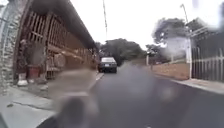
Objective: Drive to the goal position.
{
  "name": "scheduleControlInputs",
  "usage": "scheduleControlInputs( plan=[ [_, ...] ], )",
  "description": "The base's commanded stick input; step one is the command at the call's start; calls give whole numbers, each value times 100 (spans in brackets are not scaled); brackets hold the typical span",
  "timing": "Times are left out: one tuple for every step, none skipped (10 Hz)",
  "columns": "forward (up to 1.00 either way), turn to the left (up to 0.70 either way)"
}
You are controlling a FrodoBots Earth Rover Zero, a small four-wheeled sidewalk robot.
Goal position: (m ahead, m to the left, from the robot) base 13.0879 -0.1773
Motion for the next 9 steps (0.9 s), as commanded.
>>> scheduleControlInputs(
  plan=[
    [70, 0],
    [70, 0],
    [70, 0],
    [70, 0],
    [70, 0],
    [70, 0],
    [70, 0],
    [70, 0],
    [70, 0]
  ],
)
